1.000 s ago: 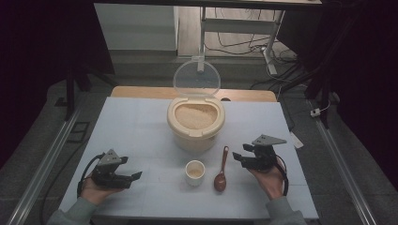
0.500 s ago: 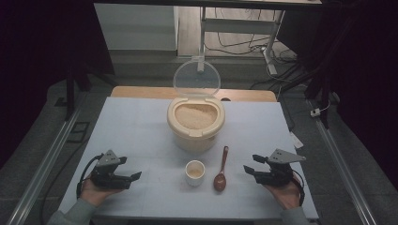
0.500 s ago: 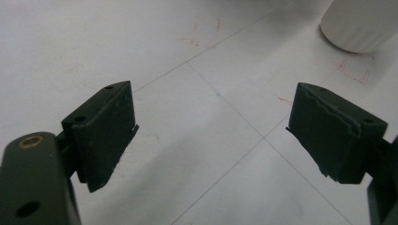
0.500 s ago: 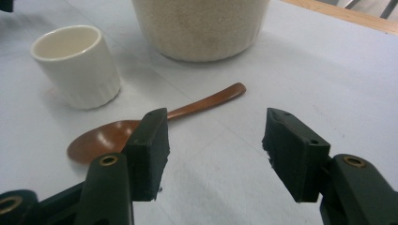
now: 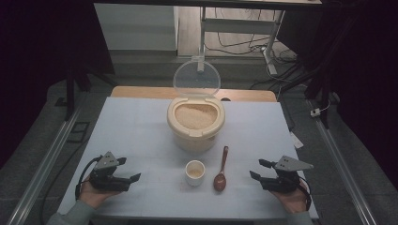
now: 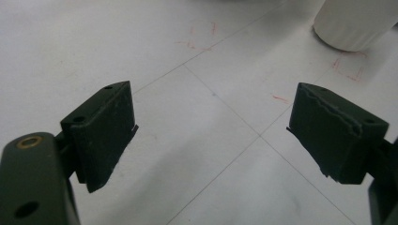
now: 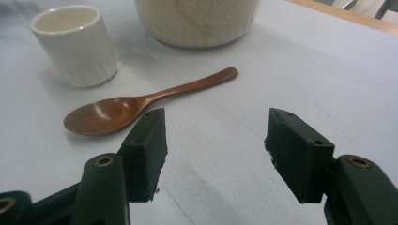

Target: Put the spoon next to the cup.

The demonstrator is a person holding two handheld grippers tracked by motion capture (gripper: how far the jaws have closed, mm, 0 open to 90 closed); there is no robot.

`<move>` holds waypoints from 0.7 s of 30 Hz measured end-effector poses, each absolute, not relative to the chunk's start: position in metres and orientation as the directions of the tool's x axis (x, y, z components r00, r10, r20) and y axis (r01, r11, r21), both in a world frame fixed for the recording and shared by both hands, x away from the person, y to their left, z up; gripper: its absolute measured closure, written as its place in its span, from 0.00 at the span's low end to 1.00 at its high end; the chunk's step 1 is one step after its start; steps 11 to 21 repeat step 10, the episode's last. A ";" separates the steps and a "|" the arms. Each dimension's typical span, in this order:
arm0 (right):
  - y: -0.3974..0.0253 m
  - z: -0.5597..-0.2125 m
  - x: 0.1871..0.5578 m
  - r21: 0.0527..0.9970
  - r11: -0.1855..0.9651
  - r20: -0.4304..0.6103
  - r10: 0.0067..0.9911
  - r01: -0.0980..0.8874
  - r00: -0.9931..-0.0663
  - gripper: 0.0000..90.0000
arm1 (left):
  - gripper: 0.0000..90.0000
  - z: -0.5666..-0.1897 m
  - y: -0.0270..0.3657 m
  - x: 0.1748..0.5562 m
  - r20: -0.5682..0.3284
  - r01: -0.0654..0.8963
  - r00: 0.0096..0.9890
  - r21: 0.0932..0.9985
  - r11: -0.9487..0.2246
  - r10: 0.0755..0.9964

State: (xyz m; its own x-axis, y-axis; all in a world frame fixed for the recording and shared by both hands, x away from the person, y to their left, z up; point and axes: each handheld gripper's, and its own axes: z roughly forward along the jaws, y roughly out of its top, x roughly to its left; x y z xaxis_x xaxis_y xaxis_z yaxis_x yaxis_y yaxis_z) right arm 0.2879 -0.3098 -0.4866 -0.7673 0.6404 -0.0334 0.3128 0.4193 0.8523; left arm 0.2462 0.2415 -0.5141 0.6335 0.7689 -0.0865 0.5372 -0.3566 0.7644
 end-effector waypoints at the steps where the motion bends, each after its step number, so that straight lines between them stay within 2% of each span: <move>1: -0.310 -0.487 0.288 0.854 0.415 -0.031 0.641 0.313 -0.767 0.42 | 0.16 -0.514 0.241 0.246 -0.087 0.538 0.633 0.764 -0.356 0.769; 21: -0.310 -0.488 0.287 0.860 0.415 -0.050 0.646 0.296 -0.762 0.40 | 0.16 -0.515 0.241 0.247 -0.084 0.534 0.636 0.766 -0.358 0.768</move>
